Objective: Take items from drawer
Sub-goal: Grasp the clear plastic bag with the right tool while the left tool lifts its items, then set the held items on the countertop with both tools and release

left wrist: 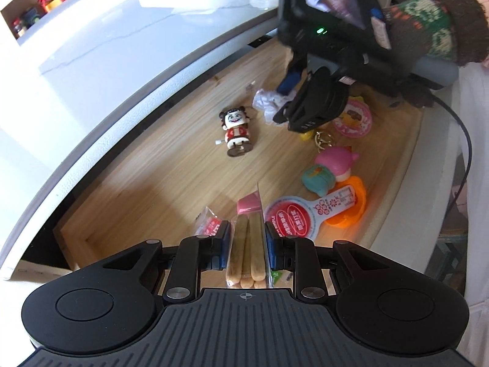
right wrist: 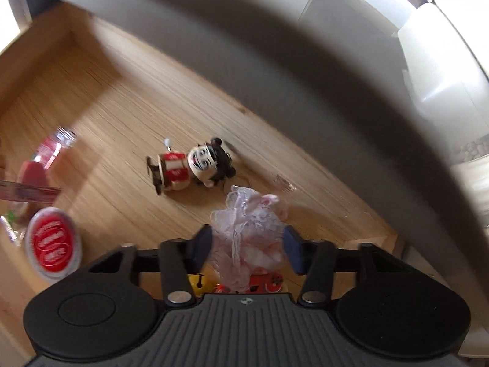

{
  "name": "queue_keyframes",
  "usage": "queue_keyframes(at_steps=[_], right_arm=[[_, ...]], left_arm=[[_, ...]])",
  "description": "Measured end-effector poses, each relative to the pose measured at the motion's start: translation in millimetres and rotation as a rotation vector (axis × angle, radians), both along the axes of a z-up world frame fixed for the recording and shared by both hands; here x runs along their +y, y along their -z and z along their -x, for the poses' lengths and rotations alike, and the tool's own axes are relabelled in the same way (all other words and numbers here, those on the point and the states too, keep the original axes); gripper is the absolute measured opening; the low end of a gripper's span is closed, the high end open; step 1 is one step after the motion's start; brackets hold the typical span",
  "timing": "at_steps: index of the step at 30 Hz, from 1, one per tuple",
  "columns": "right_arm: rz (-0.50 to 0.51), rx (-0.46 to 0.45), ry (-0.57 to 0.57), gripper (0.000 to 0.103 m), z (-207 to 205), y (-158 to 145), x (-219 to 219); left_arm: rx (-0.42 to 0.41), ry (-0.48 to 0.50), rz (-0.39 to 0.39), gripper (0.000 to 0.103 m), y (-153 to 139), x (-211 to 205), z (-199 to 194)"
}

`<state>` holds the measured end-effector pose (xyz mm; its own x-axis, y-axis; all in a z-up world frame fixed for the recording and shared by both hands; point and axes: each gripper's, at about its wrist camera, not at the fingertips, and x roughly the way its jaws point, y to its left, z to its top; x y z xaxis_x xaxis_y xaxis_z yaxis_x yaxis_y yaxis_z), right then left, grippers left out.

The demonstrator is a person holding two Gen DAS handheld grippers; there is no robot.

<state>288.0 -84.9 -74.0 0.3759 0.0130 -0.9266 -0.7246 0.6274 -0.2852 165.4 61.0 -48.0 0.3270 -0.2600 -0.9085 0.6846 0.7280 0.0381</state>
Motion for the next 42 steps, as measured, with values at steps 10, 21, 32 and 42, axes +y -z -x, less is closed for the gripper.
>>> queue_keyframes(at_steps=[10, 21, 32, 42], right_arm=[[-0.216, 0.003, 0.007, 0.010, 31, -90, -36], [-0.613, -0.334, 0.064, 0.009, 33, -241, -71], [-0.682, -0.206, 0.220, 0.012, -63, -153, -42], [-0.708, -0.316, 0.152, 0.025, -31, -173, -52]], left_arm=[[-0.129, -0.011, 0.054, 0.026, -53, -7, 21], [-0.488, -0.356, 0.468, 0.026, -156, 24, -39], [-0.395, -0.550, 0.423, 0.035, -63, 34, -106], [-0.570, -0.437, 0.307, 0.032, -76, 23, -81]])
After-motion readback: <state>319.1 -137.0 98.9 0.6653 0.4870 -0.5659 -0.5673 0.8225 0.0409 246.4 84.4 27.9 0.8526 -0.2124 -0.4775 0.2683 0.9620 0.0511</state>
